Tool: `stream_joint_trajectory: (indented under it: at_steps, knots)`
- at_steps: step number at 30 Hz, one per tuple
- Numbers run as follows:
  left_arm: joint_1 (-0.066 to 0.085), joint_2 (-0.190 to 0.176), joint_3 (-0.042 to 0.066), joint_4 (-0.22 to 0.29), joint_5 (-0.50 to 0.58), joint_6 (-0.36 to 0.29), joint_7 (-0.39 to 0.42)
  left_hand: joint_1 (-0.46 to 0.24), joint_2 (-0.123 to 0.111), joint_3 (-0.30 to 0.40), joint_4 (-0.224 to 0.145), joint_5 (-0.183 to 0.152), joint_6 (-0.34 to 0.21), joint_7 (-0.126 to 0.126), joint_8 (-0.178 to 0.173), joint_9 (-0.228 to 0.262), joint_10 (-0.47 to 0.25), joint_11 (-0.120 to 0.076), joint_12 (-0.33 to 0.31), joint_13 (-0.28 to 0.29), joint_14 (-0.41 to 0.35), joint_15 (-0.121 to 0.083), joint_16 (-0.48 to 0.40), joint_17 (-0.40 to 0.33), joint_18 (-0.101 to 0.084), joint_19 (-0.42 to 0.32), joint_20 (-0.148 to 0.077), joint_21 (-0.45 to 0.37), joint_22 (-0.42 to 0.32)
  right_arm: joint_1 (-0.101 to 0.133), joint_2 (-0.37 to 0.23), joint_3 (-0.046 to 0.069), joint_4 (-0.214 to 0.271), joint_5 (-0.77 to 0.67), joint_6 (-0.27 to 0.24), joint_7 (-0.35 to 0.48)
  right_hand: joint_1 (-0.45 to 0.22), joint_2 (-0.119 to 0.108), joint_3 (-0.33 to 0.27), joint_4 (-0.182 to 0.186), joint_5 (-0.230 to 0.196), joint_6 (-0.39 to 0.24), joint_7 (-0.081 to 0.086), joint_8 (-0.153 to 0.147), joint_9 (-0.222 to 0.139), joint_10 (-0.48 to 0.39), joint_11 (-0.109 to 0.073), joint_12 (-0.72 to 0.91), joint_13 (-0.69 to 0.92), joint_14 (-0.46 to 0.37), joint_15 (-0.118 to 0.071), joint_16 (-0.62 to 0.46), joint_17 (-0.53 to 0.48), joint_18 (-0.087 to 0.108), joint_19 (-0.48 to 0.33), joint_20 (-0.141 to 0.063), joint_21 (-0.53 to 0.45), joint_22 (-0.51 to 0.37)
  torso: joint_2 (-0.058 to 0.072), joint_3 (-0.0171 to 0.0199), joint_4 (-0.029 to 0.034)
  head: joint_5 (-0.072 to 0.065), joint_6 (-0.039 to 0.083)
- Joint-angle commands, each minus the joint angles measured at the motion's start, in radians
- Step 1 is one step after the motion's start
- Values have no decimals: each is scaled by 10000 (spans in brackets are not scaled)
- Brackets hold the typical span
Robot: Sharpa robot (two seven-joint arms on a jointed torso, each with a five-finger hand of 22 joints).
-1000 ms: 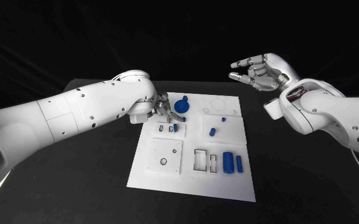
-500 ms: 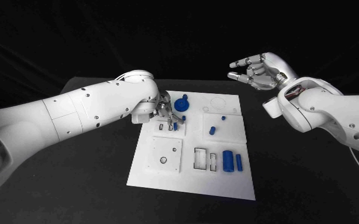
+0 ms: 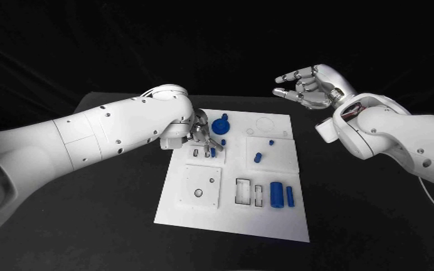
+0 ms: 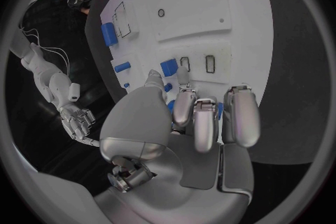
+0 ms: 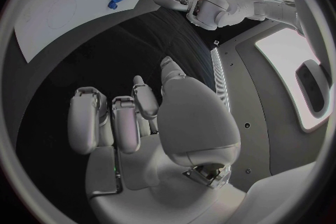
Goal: Assemble the parts on the task board
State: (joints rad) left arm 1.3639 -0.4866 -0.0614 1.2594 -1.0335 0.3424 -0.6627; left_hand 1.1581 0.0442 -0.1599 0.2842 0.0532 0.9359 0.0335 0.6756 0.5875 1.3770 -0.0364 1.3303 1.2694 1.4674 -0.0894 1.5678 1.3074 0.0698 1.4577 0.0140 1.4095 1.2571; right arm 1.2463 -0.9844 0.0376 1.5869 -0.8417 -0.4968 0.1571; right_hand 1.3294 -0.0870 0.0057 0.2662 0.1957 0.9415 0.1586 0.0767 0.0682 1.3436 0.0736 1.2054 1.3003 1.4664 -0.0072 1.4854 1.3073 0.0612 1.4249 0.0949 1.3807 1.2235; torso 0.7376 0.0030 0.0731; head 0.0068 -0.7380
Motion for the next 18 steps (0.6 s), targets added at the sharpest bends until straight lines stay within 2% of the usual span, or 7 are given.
stream_joint_trajectory:
  at_steps: [1, 18]
  knots:
    - [6, 37, 1, 5, 52, 224, -11, 124, -7, 55, -2, 36, -88, -8, 62, 26, 69, 14, 59, 15, 1034, -49, 30, 2634, -113, 160, 8, 65, 16, -8, 14, -1, -11, -105, 125, -45, -28, 46, -45, -7, 55, 13, -21, 62, 12, -57, -38, -41, -9, 722, -17, -43, 1371, 112, -13, -21, -43, -17, 2, -6, 13, -7, -8]
    - [3, 106, -1, 35, 208, 241, -8, 368, 74, 194, -18, 37, -116, -6, 64, 132, 83, 15, 80, 53, 1034, -47, 30, 2634, -122, 174, 11, 92, 76, -9, 82, -4, -56, -105, 172, -64, -45, 53, -65, 2, 67, 18, -22, 66, 13, -46, -39, -24, 0, 723, -18, -44, 1372, 112, -11, -22, -43, -14, 20, -22, 44, -62, 6]
